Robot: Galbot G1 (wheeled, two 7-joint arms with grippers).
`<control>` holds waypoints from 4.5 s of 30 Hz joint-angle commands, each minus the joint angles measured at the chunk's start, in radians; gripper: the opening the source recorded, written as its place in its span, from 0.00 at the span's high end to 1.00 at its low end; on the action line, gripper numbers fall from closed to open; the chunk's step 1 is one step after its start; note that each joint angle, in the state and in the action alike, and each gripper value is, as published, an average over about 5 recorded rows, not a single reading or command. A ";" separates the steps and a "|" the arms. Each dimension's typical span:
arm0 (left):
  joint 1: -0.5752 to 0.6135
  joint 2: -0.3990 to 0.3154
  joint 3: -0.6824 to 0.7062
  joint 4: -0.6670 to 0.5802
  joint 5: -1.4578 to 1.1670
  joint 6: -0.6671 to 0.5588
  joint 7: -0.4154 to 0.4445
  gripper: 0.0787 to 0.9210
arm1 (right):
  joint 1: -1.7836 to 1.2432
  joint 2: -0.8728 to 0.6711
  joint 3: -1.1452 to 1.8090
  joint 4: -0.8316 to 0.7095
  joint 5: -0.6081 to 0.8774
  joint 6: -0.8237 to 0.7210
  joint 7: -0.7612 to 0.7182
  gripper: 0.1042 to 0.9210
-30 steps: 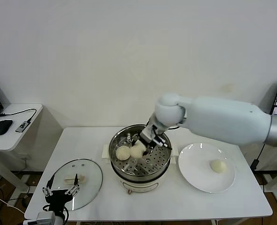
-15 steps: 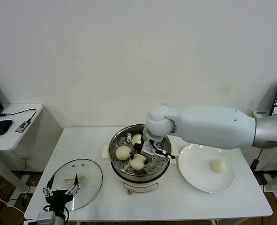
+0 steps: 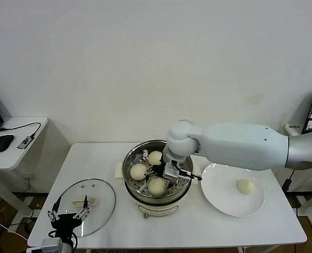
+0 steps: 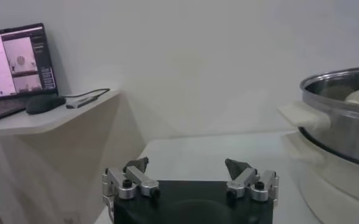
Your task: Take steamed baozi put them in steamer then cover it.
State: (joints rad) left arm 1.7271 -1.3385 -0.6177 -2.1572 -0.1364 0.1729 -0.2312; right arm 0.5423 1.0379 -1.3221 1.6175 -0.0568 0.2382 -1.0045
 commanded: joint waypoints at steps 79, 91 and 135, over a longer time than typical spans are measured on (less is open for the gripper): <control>-0.008 0.031 0.009 0.015 0.001 0.002 -0.004 0.12 | -0.793 -0.391 0.784 -0.457 -0.248 -0.394 -0.033 0.27; -0.005 0.029 0.009 0.010 0.000 0.003 -0.005 0.12 | -0.664 -0.504 0.697 -0.302 -0.149 -0.436 -0.055 0.43; -0.026 0.028 0.018 -0.006 -0.021 0.028 -0.004 0.12 | -0.059 -0.069 0.029 -0.029 0.575 -0.965 0.262 0.40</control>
State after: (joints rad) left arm 1.7009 -1.3116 -0.5954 -2.1633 -0.1555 0.2002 -0.2355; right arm 0.5611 0.8891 -1.2731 1.6296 0.5190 -0.6886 -0.7723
